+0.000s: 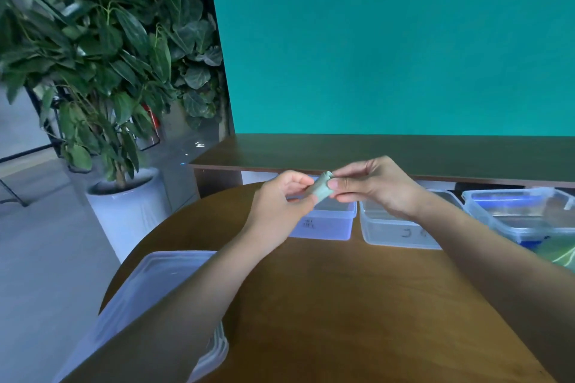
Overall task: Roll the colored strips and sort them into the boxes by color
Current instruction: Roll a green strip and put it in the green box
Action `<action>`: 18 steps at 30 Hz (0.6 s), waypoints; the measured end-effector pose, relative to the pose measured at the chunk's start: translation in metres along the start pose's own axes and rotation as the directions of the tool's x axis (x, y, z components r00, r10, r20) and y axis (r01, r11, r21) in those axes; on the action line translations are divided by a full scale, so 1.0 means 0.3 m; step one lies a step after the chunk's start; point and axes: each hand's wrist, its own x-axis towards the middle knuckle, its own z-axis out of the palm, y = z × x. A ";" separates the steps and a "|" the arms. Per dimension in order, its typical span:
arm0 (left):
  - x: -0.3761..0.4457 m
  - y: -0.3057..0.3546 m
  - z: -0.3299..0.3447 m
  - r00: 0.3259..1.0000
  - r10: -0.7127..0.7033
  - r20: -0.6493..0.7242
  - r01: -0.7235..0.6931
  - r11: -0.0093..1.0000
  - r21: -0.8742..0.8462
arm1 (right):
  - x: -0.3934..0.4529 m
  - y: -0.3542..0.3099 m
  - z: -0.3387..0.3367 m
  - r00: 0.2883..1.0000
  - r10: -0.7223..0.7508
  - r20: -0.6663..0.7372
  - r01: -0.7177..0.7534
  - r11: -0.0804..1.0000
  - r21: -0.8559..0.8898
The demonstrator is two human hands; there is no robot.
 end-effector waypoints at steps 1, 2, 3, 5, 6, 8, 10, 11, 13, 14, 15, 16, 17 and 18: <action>0.021 -0.002 0.022 1.000 0.000 0.002 0.000 1.000 0.000 | 0.008 0.001 -0.028 1.000 0.000 -0.022 0.000 1.000 -0.015; 0.039 0.000 0.045 1.000 -0.002 0.004 0.002 1.000 -0.002 | 0.014 0.000 -0.059 0.999 -0.001 -0.042 0.000 1.000 -0.028; 0.058 0.001 0.070 1.000 -0.003 0.003 0.003 1.000 -0.001 | 0.017 0.000 -0.091 0.998 -0.004 -0.057 0.001 0.999 -0.043; 0.095 0.007 0.125 1.000 0.002 0.007 -0.002 1.000 0.004 | 0.012 -0.006 -0.159 0.997 -0.009 -0.073 0.002 0.996 -0.086; 0.110 0.011 0.153 1.000 0.006 0.017 -0.006 1.000 0.008 | 0.004 -0.008 -0.195 0.997 -0.007 -0.081 -0.002 0.994 -0.108; 0.136 0.024 0.221 0.999 0.015 0.040 -0.016 1.000 0.016 | -0.020 -0.016 -0.272 0.994 0.010 -0.113 -0.026 0.990 -0.138; 0.157 0.047 0.301 0.997 0.023 0.076 -0.025 0.999 0.027 | -0.055 -0.020 -0.355 0.988 0.021 -0.155 -0.044 0.988 -0.150; 0.166 0.061 0.346 0.995 0.028 0.098 -0.031 0.999 0.033 | -0.076 -0.020 -0.399 0.984 0.021 -0.177 -0.049 0.987 -0.153; 0.183 0.091 0.435 0.990 0.040 0.138 -0.047 0.998 0.046 | -0.119 -0.017 -0.485 0.973 0.024 -0.227 -0.062 0.985 -0.163; 0.189 0.108 0.481 0.986 0.048 0.157 -0.057 0.997 0.056 | -0.139 -0.011 -0.531 0.965 0.027 -0.262 -0.074 0.982 -0.173; 0.195 0.126 0.527 0.983 0.055 0.174 -0.068 0.995 0.070 | -0.157 -0.002 -0.579 0.953 0.032 -0.301 -0.095 0.976 -0.195; 0.200 0.144 0.572 0.980 0.061 0.187 -0.078 0.993 0.085 | -0.172 0.008 -0.627 0.940 0.040 -0.338 -0.124 0.965 -0.231; 0.205 0.160 0.617 0.978 0.065 0.200 -0.086 0.991 0.099 | -0.183 0.021 -0.677 0.927 0.048 -0.372 -0.160 0.948 -0.276; 0.209 0.174 0.660 0.975 0.064 0.215 -0.090 0.989 0.114 | -0.195 0.032 -0.722 0.914 0.056 -0.401 -0.197 0.927 -0.318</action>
